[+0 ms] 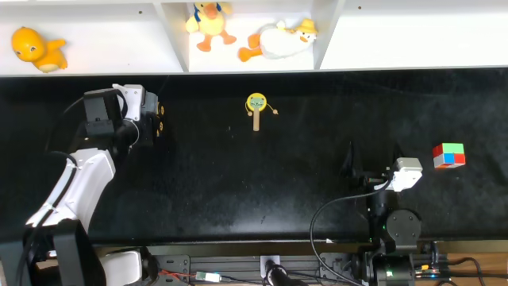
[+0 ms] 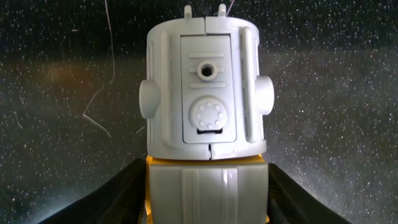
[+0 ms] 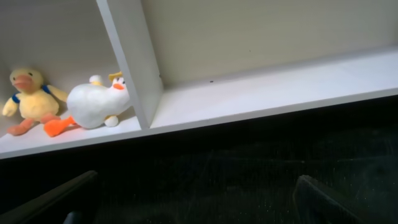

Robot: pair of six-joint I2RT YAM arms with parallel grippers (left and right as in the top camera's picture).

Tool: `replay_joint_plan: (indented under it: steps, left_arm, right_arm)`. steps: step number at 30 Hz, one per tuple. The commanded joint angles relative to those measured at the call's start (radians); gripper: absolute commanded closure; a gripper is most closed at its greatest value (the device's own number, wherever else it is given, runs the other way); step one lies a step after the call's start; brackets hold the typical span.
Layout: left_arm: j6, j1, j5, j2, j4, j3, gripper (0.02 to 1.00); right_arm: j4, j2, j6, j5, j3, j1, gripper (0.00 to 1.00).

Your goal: Store Toys

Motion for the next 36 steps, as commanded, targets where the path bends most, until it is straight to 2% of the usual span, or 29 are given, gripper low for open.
replay_joint_plan:
  steps: [1,14,19,25,36]
  left_arm:
    - [0.004,-0.004,-0.004,0.003,-0.005,-0.005,0.612]
    - [-0.008,-0.004,-0.003,-0.338,-0.167,-0.007,0.656]
    - [-0.02,-0.004,0.032,-0.424,-0.156,-0.001,0.658]
    - [-0.038,-0.004,0.049,-0.351,-0.114,0.057,0.663]
    - [-0.031,-0.004,0.049,-0.043,-0.107,0.304,0.689]
  right_arm:
    - [0.005,-0.011,-0.003,-0.007,-0.013,-0.003,0.007]
    - [0.005,-0.011,-0.003,-0.007,-0.013,-0.003,0.005]
    - [0.005,-0.011,-0.003,-0.007,-0.013,-0.003,0.005]
    - [0.005,-0.011,-0.003,-0.007,-0.013,-0.003,0.007]
    - [0.005,-0.011,-0.003,-0.007,-0.013,-0.003,0.005]
